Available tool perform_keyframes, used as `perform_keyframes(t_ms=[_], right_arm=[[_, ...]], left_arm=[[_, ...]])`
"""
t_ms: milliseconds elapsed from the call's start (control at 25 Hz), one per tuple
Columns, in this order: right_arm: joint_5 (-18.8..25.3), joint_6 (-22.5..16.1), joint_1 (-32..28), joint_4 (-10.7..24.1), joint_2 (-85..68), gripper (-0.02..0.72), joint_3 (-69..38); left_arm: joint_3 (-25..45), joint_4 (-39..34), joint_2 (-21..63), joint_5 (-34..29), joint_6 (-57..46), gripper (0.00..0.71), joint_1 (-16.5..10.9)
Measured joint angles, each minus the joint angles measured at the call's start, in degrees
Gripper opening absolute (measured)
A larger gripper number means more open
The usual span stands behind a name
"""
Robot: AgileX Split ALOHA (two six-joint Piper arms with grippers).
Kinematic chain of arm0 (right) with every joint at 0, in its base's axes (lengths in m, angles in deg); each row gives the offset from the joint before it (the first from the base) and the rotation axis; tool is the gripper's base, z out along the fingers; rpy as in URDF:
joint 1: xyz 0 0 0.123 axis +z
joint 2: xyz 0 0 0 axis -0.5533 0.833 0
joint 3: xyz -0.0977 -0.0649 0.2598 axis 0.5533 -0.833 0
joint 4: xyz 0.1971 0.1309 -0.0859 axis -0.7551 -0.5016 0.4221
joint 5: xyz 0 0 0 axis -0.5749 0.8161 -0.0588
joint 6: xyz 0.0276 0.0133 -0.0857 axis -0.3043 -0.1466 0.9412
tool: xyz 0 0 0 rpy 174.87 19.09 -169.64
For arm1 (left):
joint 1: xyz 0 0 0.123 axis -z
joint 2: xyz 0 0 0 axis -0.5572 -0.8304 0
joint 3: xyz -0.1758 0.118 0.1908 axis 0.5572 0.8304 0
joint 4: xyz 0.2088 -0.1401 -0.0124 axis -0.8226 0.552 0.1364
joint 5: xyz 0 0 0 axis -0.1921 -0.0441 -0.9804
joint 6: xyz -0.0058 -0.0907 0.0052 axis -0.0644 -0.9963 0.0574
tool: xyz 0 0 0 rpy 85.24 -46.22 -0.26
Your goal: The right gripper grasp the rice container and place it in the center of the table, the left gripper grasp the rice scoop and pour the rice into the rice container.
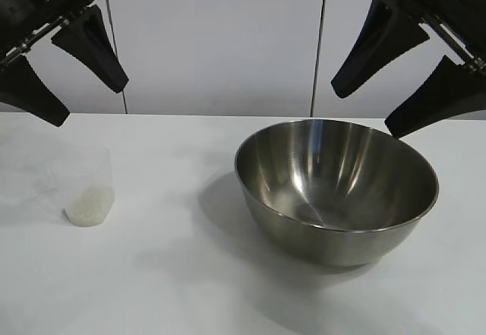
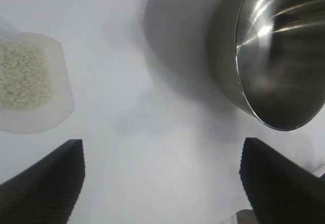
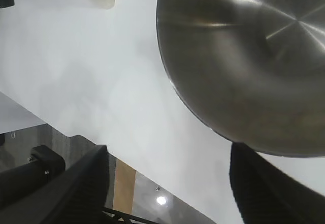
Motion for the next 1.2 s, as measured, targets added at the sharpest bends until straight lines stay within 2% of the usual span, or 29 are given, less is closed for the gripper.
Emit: perform_keyframes(t_ms=[240, 360, 480, 520, 640, 720, 800, 920, 1040, 1200], right_arm=[[0.06, 0.00, 0.00, 0.16, 0.00, 0.467, 0.22], [1.56, 0.05, 0.00, 2.92, 0.00, 0.467, 2.89], [5.25, -1.44, 0.00, 10.43, 0.00, 0.467, 8.58], [5.99, -3.10, 0.00, 14.40, 0.00, 0.467, 10.09], [6.15, -8.42, -0.34, 26.11, 0.00, 0.467, 12.67], [6.15, -10.40, -1.69, 31.03, 0.74, 0.467, 12.78], [6.02, -10.83, -3.43, 32.07, 2.60, 0.467, 12.78], [4.54, -10.56, -5.14, 31.82, 7.25, 0.467, 12.78], [1.12, -10.05, -5.31, 31.54, 12.43, 0.467, 12.78], [-4.25, -9.59, -5.31, 29.31, 18.96, 0.467, 12.78]], left_arm=[[0.00, 0.00, 0.00, 0.00, 0.06, 0.602, 0.00], [0.00, 0.00, 0.00, 0.00, 0.06, 0.602, 0.00], [0.00, 0.00, 0.00, 0.00, 0.06, 0.602, 0.00], [0.00, 0.00, 0.00, 0.00, 0.06, 0.602, 0.00], [0.00, 0.00, 0.00, 0.00, 0.06, 0.602, 0.00], [0.00, 0.00, 0.00, 0.00, 0.06, 0.602, 0.00], [0.00, 0.00, 0.00, 0.00, 0.06, 0.602, 0.00], [0.00, 0.00, 0.00, 0.00, 0.06, 0.602, 0.00], [0.00, 0.00, 0.00, 0.00, 0.06, 0.602, 0.00], [0.00, 0.00, 0.00, 0.00, 0.06, 0.602, 0.00]])
